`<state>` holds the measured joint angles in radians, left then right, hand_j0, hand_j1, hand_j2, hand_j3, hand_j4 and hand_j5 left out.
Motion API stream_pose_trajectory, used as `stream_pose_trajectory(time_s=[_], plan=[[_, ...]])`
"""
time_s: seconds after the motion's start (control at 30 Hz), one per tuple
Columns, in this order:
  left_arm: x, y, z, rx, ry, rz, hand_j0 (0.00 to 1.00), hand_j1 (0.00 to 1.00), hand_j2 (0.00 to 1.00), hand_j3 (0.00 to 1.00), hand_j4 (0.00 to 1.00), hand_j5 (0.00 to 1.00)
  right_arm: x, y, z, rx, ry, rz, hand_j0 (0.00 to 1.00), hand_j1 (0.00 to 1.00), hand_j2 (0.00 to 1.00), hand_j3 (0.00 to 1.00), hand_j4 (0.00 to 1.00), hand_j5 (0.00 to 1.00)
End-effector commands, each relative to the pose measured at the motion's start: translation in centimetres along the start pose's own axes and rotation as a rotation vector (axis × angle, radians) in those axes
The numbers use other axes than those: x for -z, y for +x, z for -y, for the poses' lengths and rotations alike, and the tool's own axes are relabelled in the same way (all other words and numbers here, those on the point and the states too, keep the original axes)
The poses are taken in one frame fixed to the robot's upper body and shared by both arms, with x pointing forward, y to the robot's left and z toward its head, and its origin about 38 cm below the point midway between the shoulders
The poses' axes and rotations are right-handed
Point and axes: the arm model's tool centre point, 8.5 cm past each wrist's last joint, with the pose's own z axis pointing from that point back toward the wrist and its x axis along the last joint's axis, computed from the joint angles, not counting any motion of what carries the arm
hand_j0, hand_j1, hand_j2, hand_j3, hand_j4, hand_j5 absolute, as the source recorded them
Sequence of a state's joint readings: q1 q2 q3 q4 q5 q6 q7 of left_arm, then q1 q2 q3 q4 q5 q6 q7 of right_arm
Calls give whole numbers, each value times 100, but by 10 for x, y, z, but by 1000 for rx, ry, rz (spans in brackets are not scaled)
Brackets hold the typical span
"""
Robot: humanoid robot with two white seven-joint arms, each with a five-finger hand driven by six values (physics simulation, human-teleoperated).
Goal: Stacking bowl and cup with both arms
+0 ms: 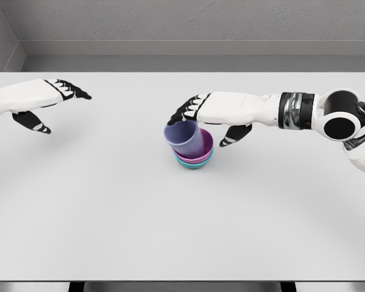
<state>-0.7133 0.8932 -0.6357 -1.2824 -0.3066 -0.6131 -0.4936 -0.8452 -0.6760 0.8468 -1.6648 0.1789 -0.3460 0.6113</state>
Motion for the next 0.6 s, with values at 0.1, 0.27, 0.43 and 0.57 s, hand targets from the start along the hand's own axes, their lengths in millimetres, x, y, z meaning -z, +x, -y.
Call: stream_pose_trajectory(time_s=[0.1,0.27,0.43,0.57], plan=[[-1,0,0,-6,5,-1,100,100,100,100,100,100,-6,8,12,-31,-19,12,100,100,100,100,100,100],[-1,0,0,-7,3,0,100,100,100,100,100,100,-21,3,35,-66,-74,-15,100,100,100,100,100,100],[-2,-1,0,-7,4,-2,100,100,100,100,100,100,-97,-10,56,-145,-141,-140,100,100,100,100,100,100],[-2,-1,-1,-7,5,-3,100,100,100,100,100,100,-167,-21,8,-142,-90,-201,100,100,100,100,100,100]])
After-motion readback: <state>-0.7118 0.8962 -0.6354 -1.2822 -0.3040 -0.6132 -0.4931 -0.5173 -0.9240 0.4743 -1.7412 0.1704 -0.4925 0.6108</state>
